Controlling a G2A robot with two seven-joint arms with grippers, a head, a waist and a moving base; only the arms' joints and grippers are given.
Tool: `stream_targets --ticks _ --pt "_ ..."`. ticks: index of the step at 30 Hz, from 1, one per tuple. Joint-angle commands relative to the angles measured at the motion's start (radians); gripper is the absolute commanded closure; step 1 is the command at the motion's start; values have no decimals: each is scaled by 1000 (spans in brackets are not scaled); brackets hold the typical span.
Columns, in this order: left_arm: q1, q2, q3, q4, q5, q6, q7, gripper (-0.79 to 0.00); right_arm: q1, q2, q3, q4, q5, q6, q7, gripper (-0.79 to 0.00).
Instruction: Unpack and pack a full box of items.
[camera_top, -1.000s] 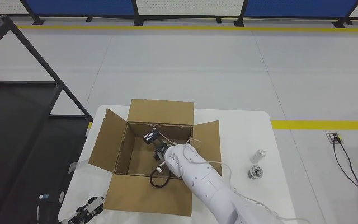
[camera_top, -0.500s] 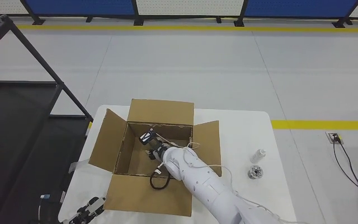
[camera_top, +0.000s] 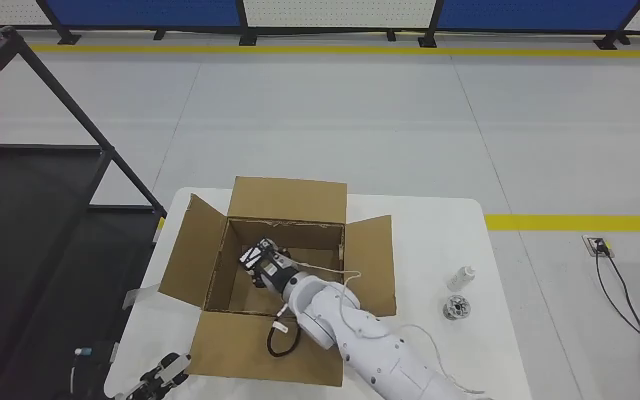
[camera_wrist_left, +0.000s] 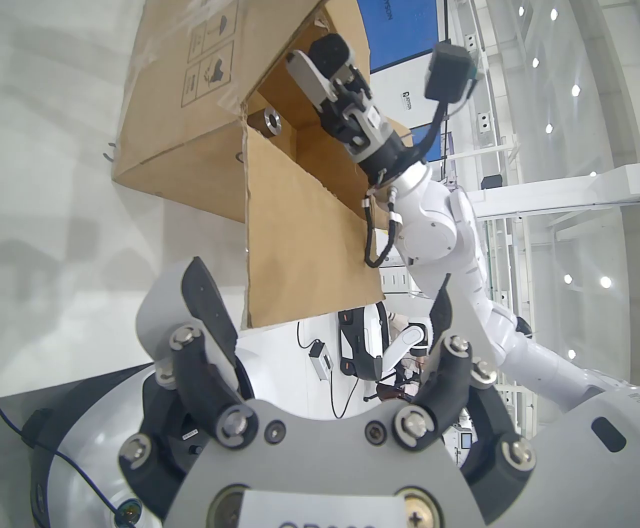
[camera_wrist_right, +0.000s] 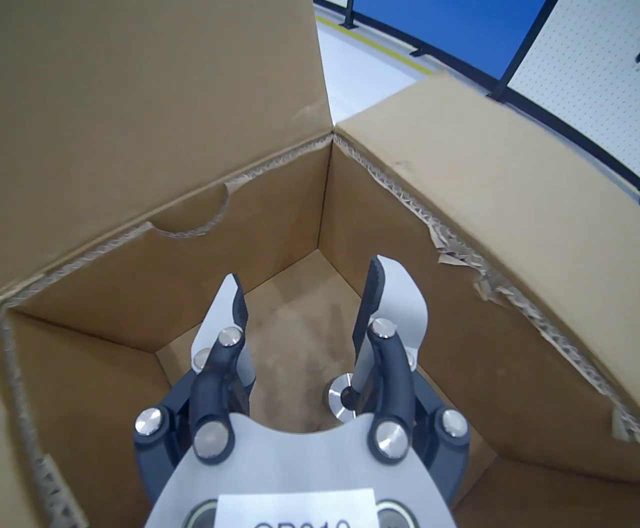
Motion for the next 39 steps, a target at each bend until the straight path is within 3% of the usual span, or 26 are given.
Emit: stream_targets --ticks 1,2,5,18,23,27,32,39 --pt "2 0 -3 1 -1 -1 2 -785 -99 43 63 -203 -74 -10 57 -631" --pt "4 0 -3 2 -2 -1 2 -785 -143 61 90 -276 -103 -27 78 -785" --pt "6 0 -5 4 -6 -3 5 -785 -248 96 148 -427 -175 -72 125 -785" --pt "5 0 4 4 -1 0 13 -785 -251 96 148 -428 -174 -72 122 -785" --pt "6 0 3 1 -3 3 12 -785 -310 111 204 -518 -184 -96 75 -785" --pt "-3 1 16 -4 9 12 5 -785 -447 142 313 -695 -271 -42 33 -785" --pt "-19 3 27 -6 15 25 -1 -785 -707 182 526 -939 -318 35 -38 -785" --pt "-42 6 43 -16 41 45 -16 -785 -974 203 760 -1068 -274 155 -129 -785"
